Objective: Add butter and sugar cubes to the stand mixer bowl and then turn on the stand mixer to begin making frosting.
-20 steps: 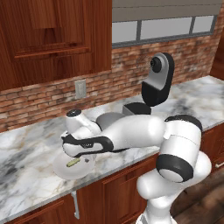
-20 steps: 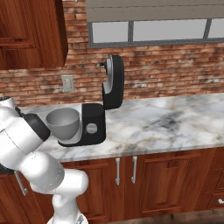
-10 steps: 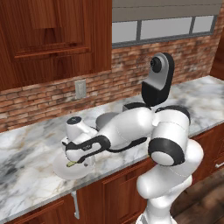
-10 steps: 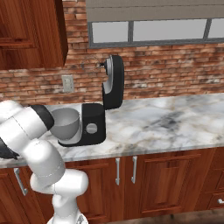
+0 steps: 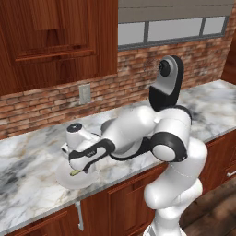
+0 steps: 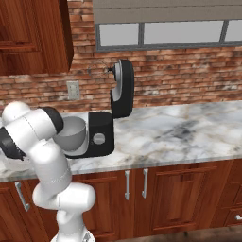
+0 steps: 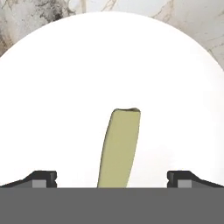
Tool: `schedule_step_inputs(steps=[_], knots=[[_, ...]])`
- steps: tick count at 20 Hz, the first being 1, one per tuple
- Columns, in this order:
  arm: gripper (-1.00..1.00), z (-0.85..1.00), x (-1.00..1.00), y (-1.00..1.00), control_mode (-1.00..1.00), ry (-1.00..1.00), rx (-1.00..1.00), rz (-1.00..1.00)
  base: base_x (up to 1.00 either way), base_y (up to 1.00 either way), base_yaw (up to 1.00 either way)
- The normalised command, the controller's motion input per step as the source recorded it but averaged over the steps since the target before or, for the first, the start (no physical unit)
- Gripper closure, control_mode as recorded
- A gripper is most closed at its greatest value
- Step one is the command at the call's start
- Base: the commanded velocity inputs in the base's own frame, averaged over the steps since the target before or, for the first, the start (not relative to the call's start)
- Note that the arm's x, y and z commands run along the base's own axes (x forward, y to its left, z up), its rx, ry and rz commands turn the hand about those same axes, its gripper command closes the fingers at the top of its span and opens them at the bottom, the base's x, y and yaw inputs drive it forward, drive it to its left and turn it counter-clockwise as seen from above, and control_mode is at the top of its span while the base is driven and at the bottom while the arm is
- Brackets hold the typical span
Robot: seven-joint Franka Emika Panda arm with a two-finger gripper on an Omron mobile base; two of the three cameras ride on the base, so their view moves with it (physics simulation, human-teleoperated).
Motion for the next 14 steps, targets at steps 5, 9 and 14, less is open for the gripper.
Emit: schedule_step_inputs(steps=[5,9,14], knots=[[-1.0,-0.36,0.02,0.16,-1.0,0.0,-0.02,0.0,0.0,0.0,0.0],[-1.0,-0.41,0.01,0.12,-1.0,0.01,-0.02,0.0,0.0,0.0,0.0],[-1.0,-0.36,0.04,0.07,-1.0,0.0,-0.01,0.0,0.0,0.0,0.0]])
